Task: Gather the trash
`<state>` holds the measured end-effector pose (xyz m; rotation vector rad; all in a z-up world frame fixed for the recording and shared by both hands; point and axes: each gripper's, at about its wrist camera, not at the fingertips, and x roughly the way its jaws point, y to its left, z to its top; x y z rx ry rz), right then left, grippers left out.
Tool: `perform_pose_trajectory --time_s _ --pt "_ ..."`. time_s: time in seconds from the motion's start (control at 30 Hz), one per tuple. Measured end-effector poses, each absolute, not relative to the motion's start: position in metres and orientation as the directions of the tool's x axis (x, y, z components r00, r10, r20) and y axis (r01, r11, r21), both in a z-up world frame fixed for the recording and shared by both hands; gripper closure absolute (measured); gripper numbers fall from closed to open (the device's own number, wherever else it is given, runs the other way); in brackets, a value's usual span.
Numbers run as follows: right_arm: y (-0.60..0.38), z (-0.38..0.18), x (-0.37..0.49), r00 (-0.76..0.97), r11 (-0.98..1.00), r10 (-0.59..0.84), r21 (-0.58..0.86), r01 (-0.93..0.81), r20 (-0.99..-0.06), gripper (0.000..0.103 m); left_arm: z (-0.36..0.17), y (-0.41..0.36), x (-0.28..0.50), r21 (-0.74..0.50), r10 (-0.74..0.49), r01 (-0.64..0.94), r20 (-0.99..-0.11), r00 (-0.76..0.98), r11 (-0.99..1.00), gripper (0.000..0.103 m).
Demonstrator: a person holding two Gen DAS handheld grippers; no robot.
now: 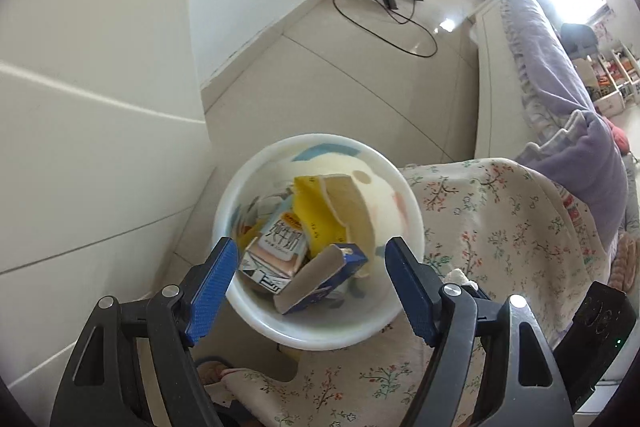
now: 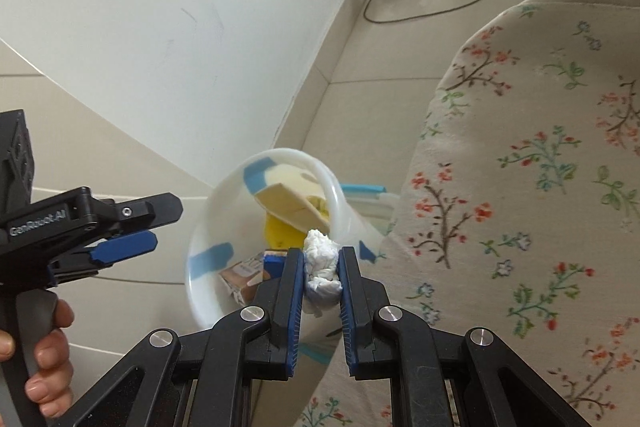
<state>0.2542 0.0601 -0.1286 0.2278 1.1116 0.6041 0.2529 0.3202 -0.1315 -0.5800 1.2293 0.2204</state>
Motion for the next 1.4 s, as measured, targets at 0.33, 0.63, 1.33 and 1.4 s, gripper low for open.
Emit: perform_pose_trajectory --time_s 0.33,0.63,1.33,1.4 --pt "0.144 -0.151 0.271 0.236 0.798 0.544 0.409 -0.443 -0.805 0.084 -0.128 0.338 0.243 -0.314 -0.148 -0.511 -0.929 0.34 0.8 0.024" --pt "0.166 -0.18 0.289 0.159 0.771 0.601 0.515 -0.374 -0.784 0.057 -0.128 0.336 0.242 -0.302 -0.145 -0.499 -0.934 0.327 0.812 0.024" --pt "-0.001 -0.066 0.137 0.473 0.874 0.472 0.322 -0.365 -0.744 0.054 -0.075 0.201 0.129 -0.124 0.048 -0.344 -0.892 0.45 0.931 0.024" --pt "-0.015 -0.05 0.11 0.516 0.889 0.438 0.27 -0.368 -0.736 0.054 -0.067 0.183 0.104 -0.126 0.046 -0.327 -0.881 0.471 0.936 0.024"
